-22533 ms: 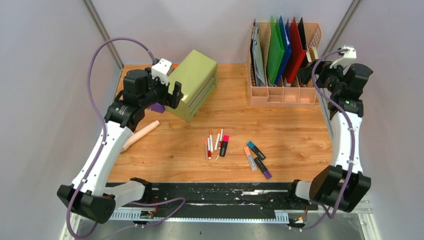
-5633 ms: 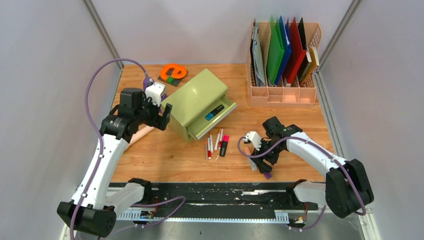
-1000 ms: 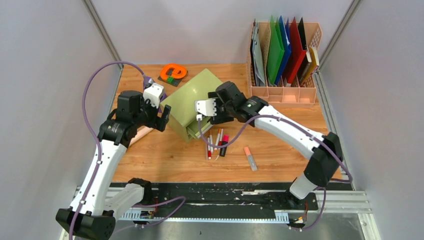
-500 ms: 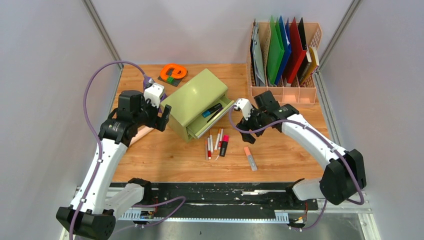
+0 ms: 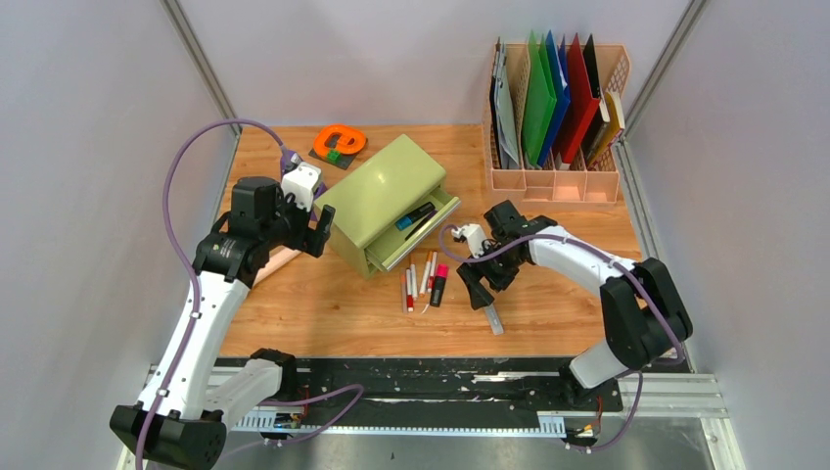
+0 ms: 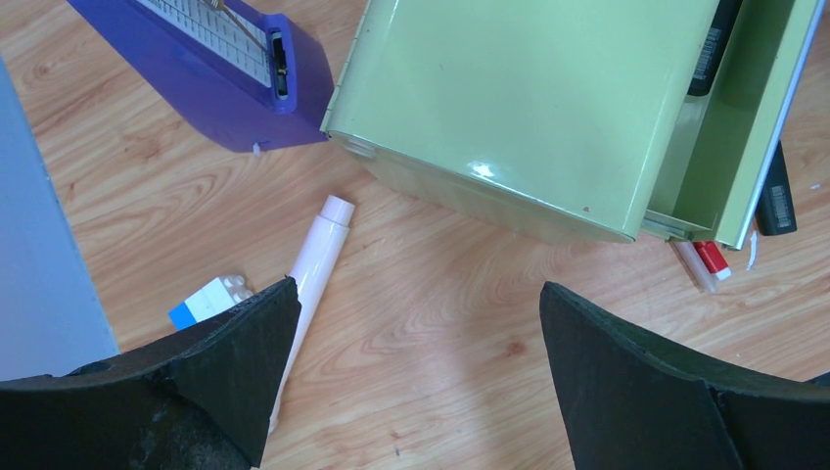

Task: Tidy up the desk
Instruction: Pick up the stationery from the center of the board.

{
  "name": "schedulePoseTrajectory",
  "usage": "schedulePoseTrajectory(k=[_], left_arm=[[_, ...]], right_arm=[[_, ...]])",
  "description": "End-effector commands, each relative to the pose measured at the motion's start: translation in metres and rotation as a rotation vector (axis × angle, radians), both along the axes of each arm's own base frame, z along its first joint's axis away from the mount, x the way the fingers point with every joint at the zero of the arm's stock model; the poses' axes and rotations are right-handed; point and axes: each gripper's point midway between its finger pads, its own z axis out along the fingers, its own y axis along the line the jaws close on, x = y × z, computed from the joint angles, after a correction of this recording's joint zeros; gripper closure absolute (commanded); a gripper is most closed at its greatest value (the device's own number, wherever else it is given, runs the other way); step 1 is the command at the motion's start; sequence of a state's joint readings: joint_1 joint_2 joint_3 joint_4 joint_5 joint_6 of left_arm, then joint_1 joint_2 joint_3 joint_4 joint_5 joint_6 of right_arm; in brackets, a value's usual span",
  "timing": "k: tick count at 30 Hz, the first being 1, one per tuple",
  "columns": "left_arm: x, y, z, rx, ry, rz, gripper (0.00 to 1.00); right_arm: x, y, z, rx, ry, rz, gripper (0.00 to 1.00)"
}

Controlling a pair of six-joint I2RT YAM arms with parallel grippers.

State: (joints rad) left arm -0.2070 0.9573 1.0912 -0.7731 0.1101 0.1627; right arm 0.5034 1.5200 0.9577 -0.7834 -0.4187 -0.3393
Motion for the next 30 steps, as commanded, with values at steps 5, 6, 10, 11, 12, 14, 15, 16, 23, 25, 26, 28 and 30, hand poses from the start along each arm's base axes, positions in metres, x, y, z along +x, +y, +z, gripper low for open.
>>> schedulePoseTrajectory(k=[5, 6, 10, 11, 12, 14, 15, 16, 23, 25, 26, 28, 30], left_arm=[[0.001, 0.003, 0.010, 0.004, -0.049, 0.001, 0.00], [0.001, 0.003, 0.010, 0.005, -0.049, 0.000, 0.00], [0.001, 0.003, 0.009, 0.004, -0.047, -0.001, 0.00], [0.001, 0.003, 0.009, 0.004, -0.047, -0.001, 0.00], [0.001, 0.003, 0.009, 0.004, -0.046, 0.000, 0.00], [0.001, 0.003, 0.009, 0.005, -0.046, -0.001, 0.00], [0.001, 0.003, 0.009, 0.005, -0.049, -0.001, 0.00], [0.000, 0.003, 0.009, 0.004, -0.048, -0.002, 0.00], [0.000, 0.002, 0.008, 0.003, -0.048, -0.004, 0.00], [0.000, 0.002, 0.008, 0.002, -0.047, -0.005, 0.00], [0.000, 0.002, 0.009, 0.002, -0.049, -0.004, 0.00], [0.000, 0.002, 0.009, 0.001, -0.049, -0.004, 0.00], [0.000, 0.002, 0.010, 0.001, -0.051, -0.002, 0.00]], right_arm=[[0.005, -0.005, -0.032, -0.073, -0.039, -0.024, 0.25], [0.003, -0.005, -0.036, -0.089, -0.048, -0.018, 0.26], [-0.005, -0.010, -0.052, -0.177, -0.113, 0.039, 0.31], [-0.005, -0.013, -0.055, -0.202, -0.135, 0.055, 0.34], [-0.005, -0.015, -0.058, -0.226, -0.151, 0.069, 0.37], [-0.004, -0.023, -0.063, -0.268, -0.168, 0.075, 0.47], [-0.003, -0.026, -0.064, -0.284, -0.174, 0.080, 0.51], [-0.002, -0.030, -0.065, -0.302, -0.183, 0.085, 0.55], [0.023, -0.048, -0.047, -0.404, -0.327, 0.135, 0.71], [0.033, -0.048, -0.029, -0.406, -0.383, 0.164, 0.76], [0.039, -0.046, -0.019, -0.402, -0.412, 0.183, 0.79], [0.049, -0.042, 0.004, -0.388, -0.476, 0.239, 0.85], [0.061, -0.036, 0.030, -0.371, -0.564, 0.287, 0.88]])
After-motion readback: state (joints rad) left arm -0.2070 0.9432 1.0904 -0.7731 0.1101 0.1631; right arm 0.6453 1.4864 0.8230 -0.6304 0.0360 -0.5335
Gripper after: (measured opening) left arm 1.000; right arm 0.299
